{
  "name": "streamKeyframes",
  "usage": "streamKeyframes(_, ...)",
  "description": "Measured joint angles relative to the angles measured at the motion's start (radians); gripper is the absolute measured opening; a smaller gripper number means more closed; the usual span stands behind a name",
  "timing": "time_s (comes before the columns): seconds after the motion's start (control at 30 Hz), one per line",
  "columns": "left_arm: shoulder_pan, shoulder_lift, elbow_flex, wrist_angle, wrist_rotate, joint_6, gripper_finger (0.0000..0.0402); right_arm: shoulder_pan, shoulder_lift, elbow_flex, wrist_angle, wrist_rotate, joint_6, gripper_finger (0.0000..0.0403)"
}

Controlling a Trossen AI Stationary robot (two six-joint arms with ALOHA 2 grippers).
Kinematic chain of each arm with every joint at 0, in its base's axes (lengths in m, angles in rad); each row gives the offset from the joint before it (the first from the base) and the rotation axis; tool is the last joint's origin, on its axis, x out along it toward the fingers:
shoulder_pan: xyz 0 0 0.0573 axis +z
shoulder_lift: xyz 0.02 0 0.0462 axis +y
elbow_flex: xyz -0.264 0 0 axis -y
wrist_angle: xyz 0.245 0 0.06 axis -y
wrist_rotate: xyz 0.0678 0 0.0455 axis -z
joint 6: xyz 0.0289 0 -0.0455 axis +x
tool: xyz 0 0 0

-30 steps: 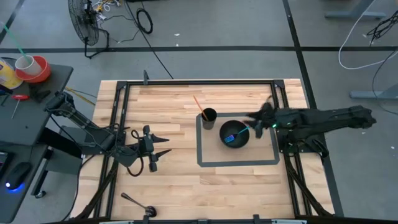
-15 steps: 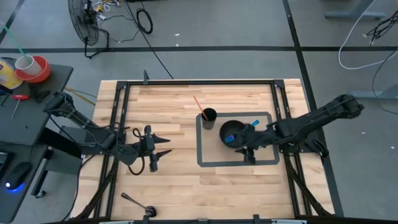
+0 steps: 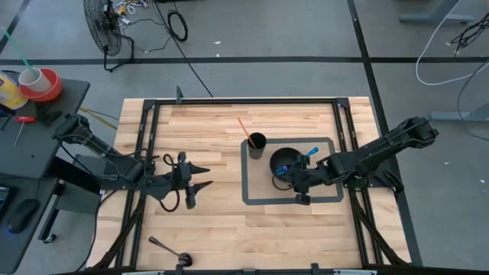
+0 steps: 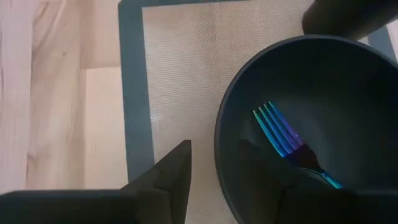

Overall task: Pick & Place Utensil
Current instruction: Adjust the black bowl on the gray mat

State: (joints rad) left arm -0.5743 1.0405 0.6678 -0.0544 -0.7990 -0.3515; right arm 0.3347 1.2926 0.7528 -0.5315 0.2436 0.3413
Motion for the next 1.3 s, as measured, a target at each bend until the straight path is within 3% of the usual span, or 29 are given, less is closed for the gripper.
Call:
streamKeyframes(0.27,0.0,0.0,0.0,-0.001,0.0,-0.005,0.0197,0.0,0.0,-0.013,-0.029,-0.036,-0.006,0.0124)
streamKeyframes(1.0,-0.001,0.0,0.0,-0.001,0.0,-0.005,0.0197,-0.002,0.0,-0.014,-0.113,-0.034,-0.008,0.0021)
streamKeyframes(1.3,-0.001,0.0,0.0,-0.001,0.001,-0.005,0.0197,-0.05,-0.001,-0.013,-0.11,-0.074,-0.007,0.0011)
